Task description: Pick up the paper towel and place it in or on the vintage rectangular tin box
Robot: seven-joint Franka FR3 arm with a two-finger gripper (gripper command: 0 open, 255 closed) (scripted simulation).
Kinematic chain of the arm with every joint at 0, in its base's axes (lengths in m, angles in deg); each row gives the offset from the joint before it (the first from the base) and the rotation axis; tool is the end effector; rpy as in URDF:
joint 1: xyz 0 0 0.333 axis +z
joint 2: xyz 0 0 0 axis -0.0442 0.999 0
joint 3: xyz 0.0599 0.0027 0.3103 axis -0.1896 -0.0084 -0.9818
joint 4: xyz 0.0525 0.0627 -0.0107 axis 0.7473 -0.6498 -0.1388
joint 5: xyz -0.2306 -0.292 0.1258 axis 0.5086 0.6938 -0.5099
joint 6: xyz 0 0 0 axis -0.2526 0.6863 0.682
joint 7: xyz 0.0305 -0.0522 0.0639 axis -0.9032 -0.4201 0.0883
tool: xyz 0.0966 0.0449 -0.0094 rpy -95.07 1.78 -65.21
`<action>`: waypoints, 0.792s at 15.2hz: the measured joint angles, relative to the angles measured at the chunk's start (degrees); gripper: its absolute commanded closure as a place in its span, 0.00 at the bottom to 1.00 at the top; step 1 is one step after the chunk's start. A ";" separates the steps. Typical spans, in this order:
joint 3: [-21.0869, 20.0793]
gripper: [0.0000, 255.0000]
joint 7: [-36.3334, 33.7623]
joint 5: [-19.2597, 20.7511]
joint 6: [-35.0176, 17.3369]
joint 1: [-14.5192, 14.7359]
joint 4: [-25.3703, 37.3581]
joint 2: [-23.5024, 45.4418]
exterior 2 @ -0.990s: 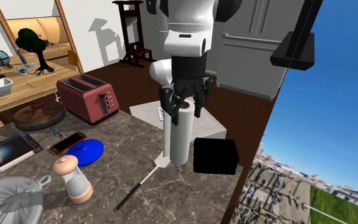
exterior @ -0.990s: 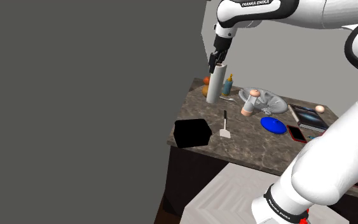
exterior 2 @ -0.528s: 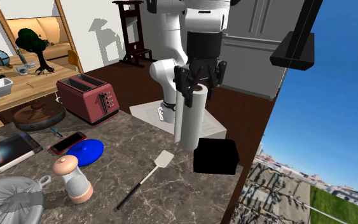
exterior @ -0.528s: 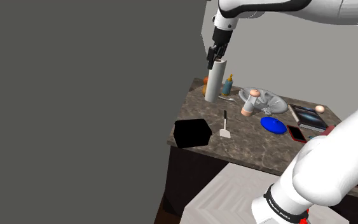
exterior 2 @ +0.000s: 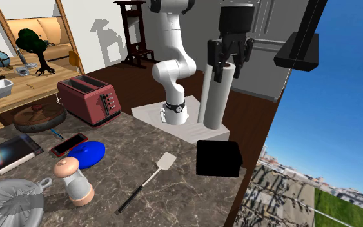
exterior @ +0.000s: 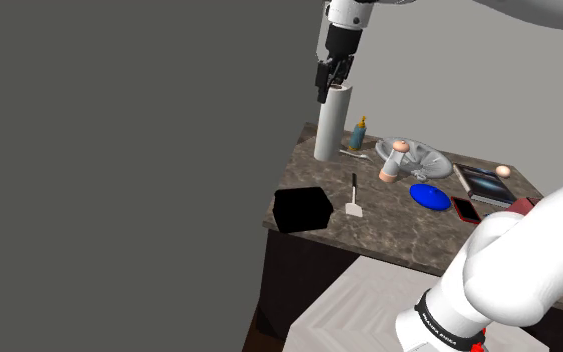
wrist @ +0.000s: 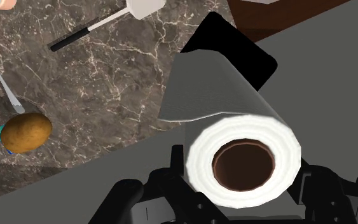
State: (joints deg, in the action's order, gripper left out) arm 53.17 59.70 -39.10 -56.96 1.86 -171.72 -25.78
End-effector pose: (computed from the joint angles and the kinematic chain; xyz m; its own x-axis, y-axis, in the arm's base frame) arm 0.4781 -0.0286 0.6382 0.9840 0.1688 0.0563 0.1658 -0.9846 0.0553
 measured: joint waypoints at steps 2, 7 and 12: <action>-1.59 1.00 -2.32 -0.18 1.76 0.88 0.72 -0.94; -2.28 1.00 -3.62 -0.18 -1.18 1.22 -3.61 -2.18; -2.19 1.00 -3.77 -0.08 -4.98 1.16 -8.09 -2.86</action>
State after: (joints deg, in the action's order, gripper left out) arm 50.98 55.93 -39.19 -61.94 3.02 -179.81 -28.65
